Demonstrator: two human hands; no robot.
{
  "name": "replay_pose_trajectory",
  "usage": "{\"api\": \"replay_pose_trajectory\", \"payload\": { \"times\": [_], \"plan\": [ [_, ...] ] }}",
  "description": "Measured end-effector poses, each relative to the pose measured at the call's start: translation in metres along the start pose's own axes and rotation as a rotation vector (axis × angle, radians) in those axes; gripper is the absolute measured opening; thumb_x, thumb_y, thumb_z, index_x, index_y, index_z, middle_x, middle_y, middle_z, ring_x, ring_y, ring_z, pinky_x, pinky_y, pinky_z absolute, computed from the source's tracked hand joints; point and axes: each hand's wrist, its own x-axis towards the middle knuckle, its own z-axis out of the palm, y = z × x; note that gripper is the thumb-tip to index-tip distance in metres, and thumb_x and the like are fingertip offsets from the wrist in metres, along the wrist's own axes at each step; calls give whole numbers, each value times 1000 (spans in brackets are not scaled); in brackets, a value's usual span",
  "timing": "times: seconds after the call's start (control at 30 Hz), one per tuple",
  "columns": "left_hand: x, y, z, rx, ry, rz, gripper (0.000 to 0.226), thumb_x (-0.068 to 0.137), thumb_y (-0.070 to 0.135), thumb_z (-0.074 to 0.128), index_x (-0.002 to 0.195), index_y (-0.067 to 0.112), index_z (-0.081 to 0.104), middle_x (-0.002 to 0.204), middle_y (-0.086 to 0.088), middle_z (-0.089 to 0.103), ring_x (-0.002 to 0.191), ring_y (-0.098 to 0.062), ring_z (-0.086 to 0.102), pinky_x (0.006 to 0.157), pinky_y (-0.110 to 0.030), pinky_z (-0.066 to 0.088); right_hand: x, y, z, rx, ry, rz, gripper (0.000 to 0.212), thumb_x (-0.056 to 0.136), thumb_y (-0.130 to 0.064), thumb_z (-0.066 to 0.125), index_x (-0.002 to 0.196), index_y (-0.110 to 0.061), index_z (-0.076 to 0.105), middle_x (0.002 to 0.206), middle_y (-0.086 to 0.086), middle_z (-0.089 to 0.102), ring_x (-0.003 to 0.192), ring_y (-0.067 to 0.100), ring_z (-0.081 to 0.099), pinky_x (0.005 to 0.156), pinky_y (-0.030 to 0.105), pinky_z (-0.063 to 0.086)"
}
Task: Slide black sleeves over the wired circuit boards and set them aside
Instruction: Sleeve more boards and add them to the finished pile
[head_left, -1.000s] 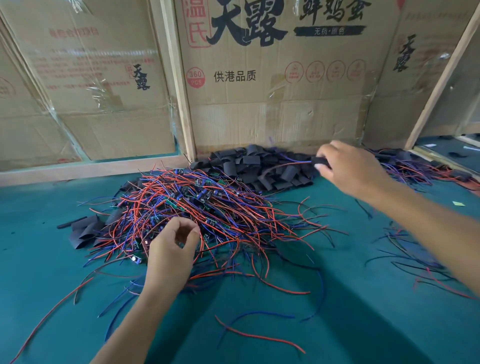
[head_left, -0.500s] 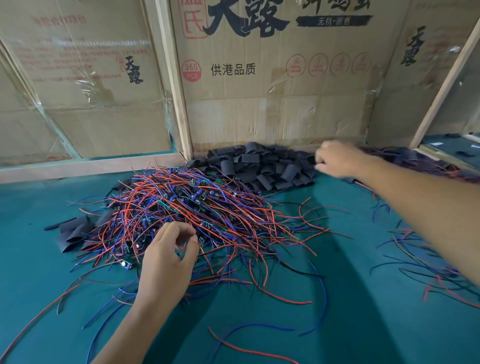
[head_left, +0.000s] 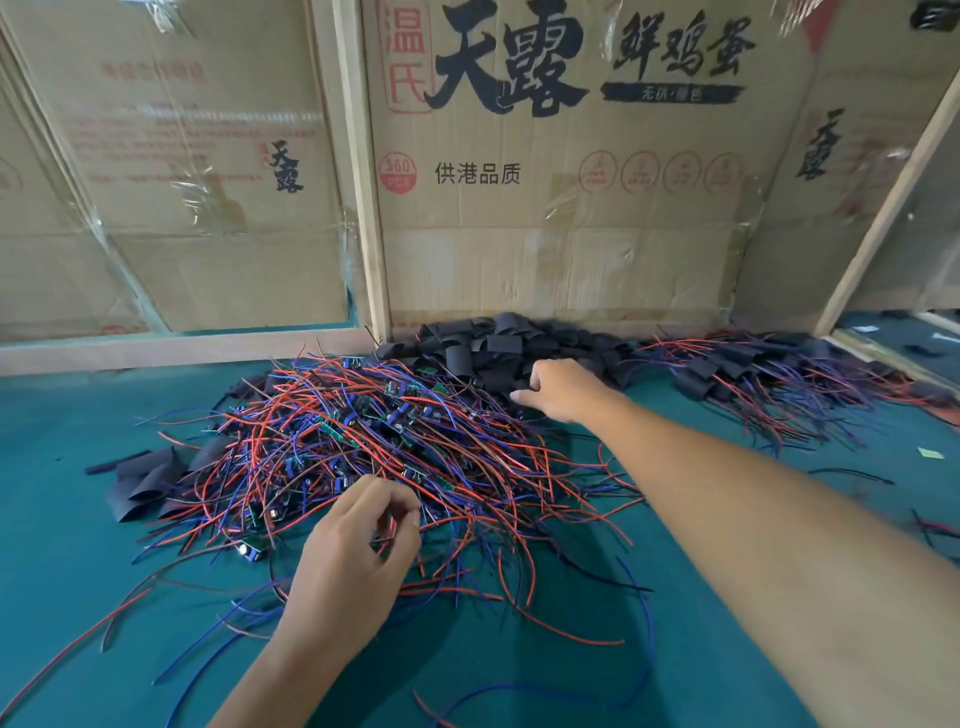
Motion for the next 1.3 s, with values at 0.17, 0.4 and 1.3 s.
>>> {"api": "replay_pose_trajectory", "payload": {
  "times": [0.17,0.4,1.3],
  "plan": [
    [-1,4,-1,44,6,16,26,91,8,67,85,31,57,88,14,55,77,-13,53,66,-28,44,3,9,6,160,102,29,48,98,-50,52,84,-7,66,95,13,65,95,37,63,76,39,47],
    [-2,4,3,63,-43,48,29,91,12,66,86,37,52,88,16,54,78,-12,54,65,-31,47,19,21,13,-204,108,-53,53,103,-51,40,127,-10,64,142,5,52,130,30,42,101,43,42],
    [-10,25,14,-371,-175,-135,25,88,40,70,112,39,61,100,13,71,91,-14,67,82,-37,54,-213,-57,5,1060,-97,-172,31,92,-12,68,116,-32,66,96,-9,65,84,11,66,82,26,53]
  ]
}}
